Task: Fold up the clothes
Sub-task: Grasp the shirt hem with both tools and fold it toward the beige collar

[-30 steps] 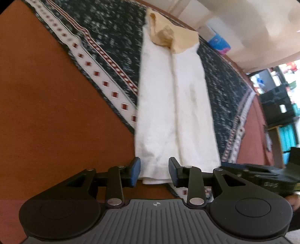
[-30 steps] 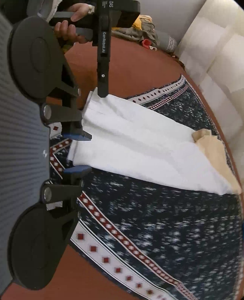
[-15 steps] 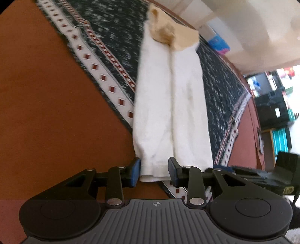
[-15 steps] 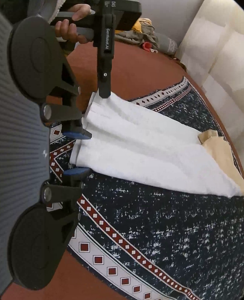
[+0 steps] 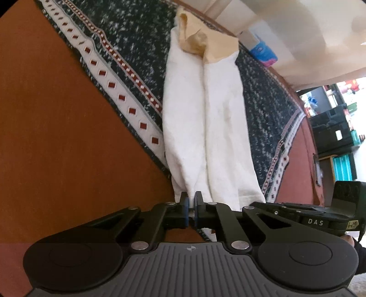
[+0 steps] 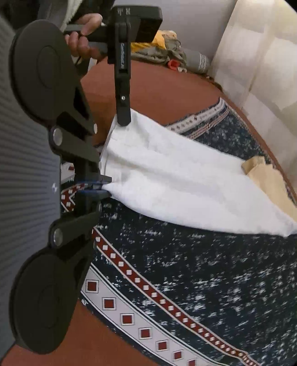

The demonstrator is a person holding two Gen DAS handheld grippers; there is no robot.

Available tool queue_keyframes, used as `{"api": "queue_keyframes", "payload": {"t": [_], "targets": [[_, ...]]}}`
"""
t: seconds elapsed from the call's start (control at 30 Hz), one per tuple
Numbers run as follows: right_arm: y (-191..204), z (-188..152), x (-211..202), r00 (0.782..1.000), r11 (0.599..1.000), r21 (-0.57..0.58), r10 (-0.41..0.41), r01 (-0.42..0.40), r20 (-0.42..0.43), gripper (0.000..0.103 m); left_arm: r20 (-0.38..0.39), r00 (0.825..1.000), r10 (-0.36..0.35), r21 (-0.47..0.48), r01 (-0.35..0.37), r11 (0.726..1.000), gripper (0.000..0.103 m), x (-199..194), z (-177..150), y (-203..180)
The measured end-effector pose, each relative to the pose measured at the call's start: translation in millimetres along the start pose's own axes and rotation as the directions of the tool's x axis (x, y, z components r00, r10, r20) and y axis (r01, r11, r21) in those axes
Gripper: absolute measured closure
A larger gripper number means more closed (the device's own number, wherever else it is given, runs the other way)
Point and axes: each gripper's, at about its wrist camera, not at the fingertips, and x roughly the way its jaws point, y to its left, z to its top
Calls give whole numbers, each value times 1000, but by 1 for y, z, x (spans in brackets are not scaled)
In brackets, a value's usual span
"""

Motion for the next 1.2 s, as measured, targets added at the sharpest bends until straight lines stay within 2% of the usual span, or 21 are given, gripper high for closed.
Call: {"api": "queue_keyframes", "payload": {"t": [0.2, 0.33, 0.47, 0.6, 0.67, 0.73, 0.8, 0.83, 0.97, 1.07, 1.13, 1.2], "targets": [[10, 27, -22, 996, 998, -1, 65, -65, 56, 98, 107, 992, -70, -27, 74, 997, 103, -15, 29, -13], [9, 64, -24, 986, 995, 9, 92, -94, 136, 98, 183, 979, -88, -45, 98, 994, 103, -11, 69, -18], [-2, 110, -9, 977, 993, 60, 87, -100, 195, 98, 218, 973, -70, -57, 84, 995, 103, 10, 112, -19], [-17, 141, 8, 975, 992, 103, 54, -78, 214, 98, 224, 974, -36, -87, 57, 995, 103, 33, 146, -12], [-23, 151, 18, 978, 990, 128, 23, -51, 209, 97, 196, 980, -11, -99, 31, 995, 99, 46, 154, -6], [-31, 157, 26, 982, 989, 146, -2, -26, 191, 96, 167, 986, 16, -104, 2, 995, 79, 58, 160, 0], [-37, 157, 33, 984, 987, 163, -23, -6, 175, 95, 157, 986, 57, -100, -41, 994, 77, 64, 161, 6], [-39, 157, 33, 983, 984, 178, -33, 0, 183, 93, 165, 984, 66, -107, -48, 993, 71, 63, 163, 9], [-44, 153, 29, 970, 974, 226, -77, 23, 232, 82, 219, 973, 75, -143, -44, 989, 66, 46, 171, 22], [-34, 150, 18, 957, 982, 183, -90, 39, 275, 75, 267, 961, 69, -82, -48, 995, 66, 25, 176, 16], [-23, 148, 11, 951, 989, 137, -88, 49, 296, 75, 227, 974, 9, 48, -21, 999, 66, 23, 172, 1], [-10, 149, 23, 966, 997, 44, -75, 66, 247, 75, 160, 986, -36, 195, 5, 981, 66, 27, 166, -18]]}}
